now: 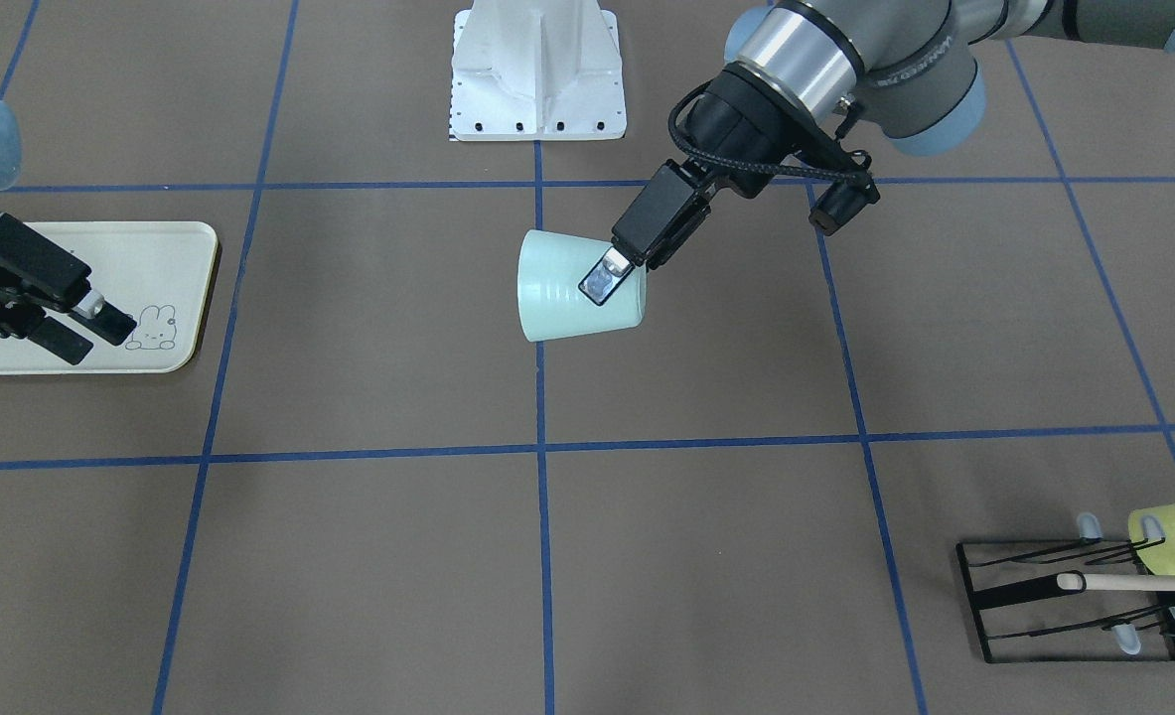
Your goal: Left arm grabs green cup and hands to right arm on tray
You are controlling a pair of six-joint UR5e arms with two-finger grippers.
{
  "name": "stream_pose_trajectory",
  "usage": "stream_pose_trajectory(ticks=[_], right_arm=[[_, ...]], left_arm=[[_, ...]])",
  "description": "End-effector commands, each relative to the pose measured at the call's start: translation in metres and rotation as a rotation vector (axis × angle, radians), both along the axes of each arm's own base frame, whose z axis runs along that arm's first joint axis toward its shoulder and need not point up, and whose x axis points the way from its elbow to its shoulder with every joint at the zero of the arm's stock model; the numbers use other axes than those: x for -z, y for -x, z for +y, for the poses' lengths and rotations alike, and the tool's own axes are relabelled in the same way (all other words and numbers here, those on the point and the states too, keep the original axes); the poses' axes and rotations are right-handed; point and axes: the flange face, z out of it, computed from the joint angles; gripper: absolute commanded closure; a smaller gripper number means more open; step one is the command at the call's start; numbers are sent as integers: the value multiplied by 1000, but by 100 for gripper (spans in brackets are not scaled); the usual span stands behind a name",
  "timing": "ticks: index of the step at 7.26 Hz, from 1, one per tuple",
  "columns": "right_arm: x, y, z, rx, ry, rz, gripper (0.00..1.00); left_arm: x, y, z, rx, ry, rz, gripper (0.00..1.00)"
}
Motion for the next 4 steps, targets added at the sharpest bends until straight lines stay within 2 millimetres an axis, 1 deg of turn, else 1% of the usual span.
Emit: stream_pose_trajectory(ticks=[1,2,3,4], right_arm=[[12,26,24,73,12,-99,1],[22,38,35,100,28,-160,1],[34,52,46,133,16,-212,1],[41,60,55,156,0,-252,1]], left_arm=[[13,2,17,-22,-26,29,56],[25,-2,38,-52,-49,54,56],[34,-11,60,-94,-56,84,56],[39,-9,68,-116,-4,135,56]])
